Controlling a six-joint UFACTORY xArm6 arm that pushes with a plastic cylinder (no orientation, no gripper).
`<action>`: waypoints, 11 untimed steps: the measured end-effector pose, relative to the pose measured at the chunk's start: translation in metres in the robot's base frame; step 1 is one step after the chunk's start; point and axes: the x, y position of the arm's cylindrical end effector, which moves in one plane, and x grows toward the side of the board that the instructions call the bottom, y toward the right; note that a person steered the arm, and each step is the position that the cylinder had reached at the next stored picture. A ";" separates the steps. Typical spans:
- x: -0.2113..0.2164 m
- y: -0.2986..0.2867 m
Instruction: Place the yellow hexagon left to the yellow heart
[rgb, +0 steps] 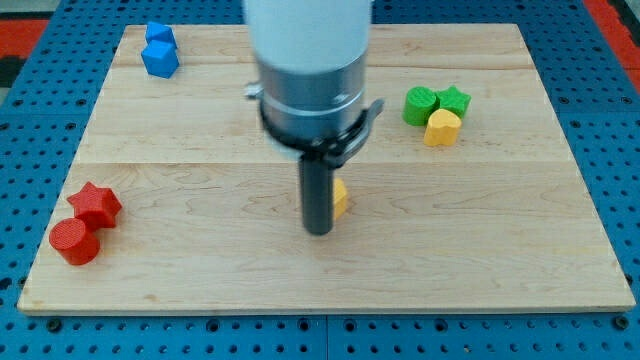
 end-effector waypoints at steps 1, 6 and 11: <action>-0.034 0.032; -0.085 0.095; -0.101 0.056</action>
